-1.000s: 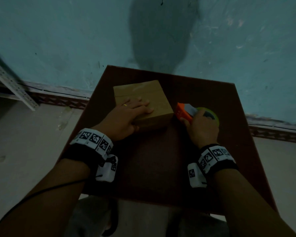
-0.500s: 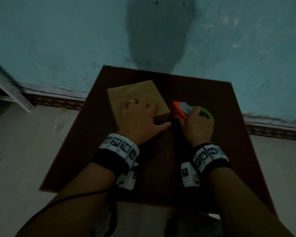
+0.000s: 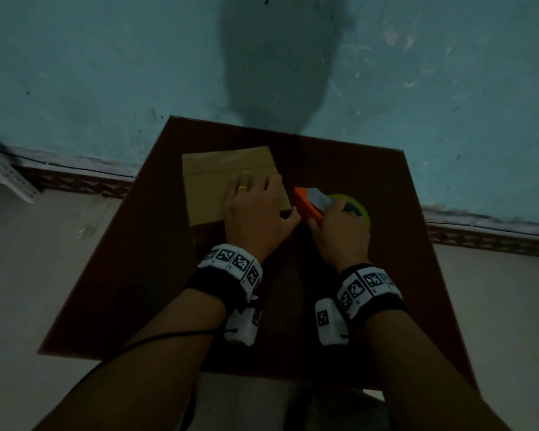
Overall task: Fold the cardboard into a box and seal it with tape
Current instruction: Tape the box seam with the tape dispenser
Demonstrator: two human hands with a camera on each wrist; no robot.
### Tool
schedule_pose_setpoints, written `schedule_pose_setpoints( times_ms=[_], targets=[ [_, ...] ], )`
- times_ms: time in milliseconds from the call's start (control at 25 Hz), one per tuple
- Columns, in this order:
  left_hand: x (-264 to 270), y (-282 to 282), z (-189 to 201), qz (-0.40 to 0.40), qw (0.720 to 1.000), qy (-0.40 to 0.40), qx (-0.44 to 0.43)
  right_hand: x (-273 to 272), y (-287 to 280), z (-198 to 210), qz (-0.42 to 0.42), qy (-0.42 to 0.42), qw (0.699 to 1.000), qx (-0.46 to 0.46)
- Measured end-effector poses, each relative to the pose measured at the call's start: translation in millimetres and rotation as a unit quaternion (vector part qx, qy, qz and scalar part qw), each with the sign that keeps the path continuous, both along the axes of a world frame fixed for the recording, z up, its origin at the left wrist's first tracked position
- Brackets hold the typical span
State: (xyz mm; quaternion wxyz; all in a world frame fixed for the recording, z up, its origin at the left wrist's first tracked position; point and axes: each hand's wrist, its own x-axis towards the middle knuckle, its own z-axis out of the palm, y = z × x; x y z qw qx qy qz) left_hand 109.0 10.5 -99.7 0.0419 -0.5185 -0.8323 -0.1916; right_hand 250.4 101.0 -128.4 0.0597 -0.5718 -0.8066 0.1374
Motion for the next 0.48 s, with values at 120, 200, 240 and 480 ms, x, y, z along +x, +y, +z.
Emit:
schedule_pose_setpoints(
  times_ms=[120,200,240,480],
  targets=[
    [-5,0,3,-0.031,0.999,-0.005,0.018,2,-3,1,0.027,-0.004,1.0,0.002],
    [-10,0,6,-0.046,0.999,-0.005,-0.01,-1,-8,1,0.034,-0.006,0.999,0.013],
    [-13,-1,7,-0.045,0.998,0.003,-0.033,-3,-10,1,0.034,-0.006,0.999,0.017],
    [-15,-2,12,-0.036,0.993,0.027,-0.113,-8,-20,0,0.035,-0.017,0.999,0.027]
  ],
)
